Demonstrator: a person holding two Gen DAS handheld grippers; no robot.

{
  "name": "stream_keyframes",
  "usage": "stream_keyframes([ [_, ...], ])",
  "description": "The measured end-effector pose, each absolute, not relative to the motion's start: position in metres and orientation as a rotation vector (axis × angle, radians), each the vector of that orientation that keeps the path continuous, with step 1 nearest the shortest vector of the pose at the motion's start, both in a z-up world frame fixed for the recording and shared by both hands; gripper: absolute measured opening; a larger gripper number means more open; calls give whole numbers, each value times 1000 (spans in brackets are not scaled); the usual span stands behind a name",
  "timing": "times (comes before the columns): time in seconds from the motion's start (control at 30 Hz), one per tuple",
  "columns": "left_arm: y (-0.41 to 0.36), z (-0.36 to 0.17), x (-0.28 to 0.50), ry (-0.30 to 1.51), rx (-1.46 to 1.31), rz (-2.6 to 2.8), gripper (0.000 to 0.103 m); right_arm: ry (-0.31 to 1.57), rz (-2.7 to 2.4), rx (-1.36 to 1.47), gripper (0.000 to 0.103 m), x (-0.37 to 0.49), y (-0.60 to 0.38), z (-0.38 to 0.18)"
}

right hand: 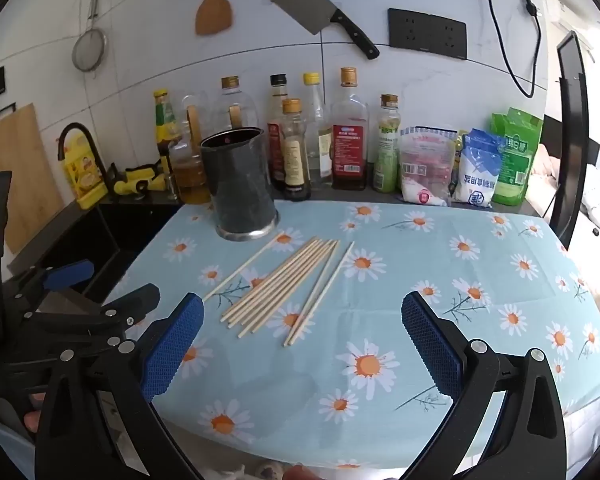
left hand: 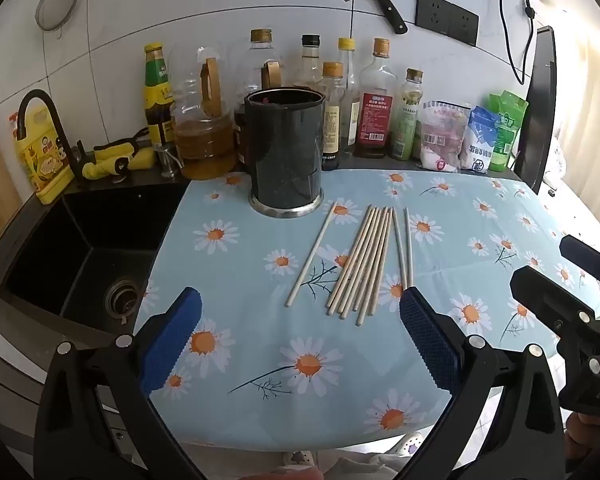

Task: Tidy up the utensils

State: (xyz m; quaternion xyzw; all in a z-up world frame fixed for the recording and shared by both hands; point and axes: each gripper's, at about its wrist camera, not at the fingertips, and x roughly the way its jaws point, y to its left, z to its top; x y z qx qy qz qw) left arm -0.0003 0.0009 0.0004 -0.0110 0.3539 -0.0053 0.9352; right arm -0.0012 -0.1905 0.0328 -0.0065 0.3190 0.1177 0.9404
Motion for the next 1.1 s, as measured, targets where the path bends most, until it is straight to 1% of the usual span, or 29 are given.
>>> stream_keyframes([
  [0.13,1,2,-3,712,-14,-8,97,634,238,-12,95,-3,-193,35],
  [0.27,3,-8,-4,719,-13,-6,97,634,238,-18,95,-4,-189,28],
  [0.63,4,0,-4,723,-6,-1,97,652,246,-36,95,-5,-184,30],
  [1.1,4,2,-4,723,13,-5,97,631,219,-65,95,-11,-178,30],
])
